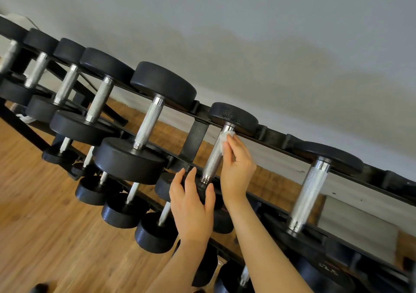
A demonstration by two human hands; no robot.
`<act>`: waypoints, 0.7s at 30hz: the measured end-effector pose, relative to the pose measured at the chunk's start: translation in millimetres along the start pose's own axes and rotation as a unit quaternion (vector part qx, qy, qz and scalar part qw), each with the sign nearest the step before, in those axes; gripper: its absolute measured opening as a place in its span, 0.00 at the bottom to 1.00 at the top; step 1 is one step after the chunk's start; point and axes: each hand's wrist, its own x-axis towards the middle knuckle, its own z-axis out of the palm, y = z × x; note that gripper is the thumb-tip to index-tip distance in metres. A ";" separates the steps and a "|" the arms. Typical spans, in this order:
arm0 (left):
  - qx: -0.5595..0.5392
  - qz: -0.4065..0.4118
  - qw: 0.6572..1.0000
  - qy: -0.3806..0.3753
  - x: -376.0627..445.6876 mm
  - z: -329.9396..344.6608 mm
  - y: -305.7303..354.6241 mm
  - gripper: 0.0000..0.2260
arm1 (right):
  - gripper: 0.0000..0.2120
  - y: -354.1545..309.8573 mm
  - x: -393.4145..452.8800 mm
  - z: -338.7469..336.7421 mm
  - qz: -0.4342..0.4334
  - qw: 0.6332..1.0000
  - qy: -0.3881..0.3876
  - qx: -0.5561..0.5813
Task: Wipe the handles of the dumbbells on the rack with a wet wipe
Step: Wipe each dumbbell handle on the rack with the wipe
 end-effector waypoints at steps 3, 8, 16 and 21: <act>0.000 -0.001 1.000 0.000 0.1 -0.2 -0.6 0.26 | 0.11 -3.2 6.2 2.9 0.014 1.000 0.012 0.012; -0.006 -0.008 1.000 0.002 -0.7 0.6 -0.1 0.26 | 0.11 -2.4 -9.2 0.6 0.007 1.000 -0.005 0.011; -0.006 -0.004 1.000 0.006 0.6 1.7 -1.0 0.24 | 0.11 -7.5 -1.4 1.3 0.046 0.998 0.010 0.053; -0.013 -0.009 1.000 0.012 -0.6 1.8 -0.2 0.23 | 0.12 -4.1 -20.8 -6.7 0.064 0.996 -0.016 0.067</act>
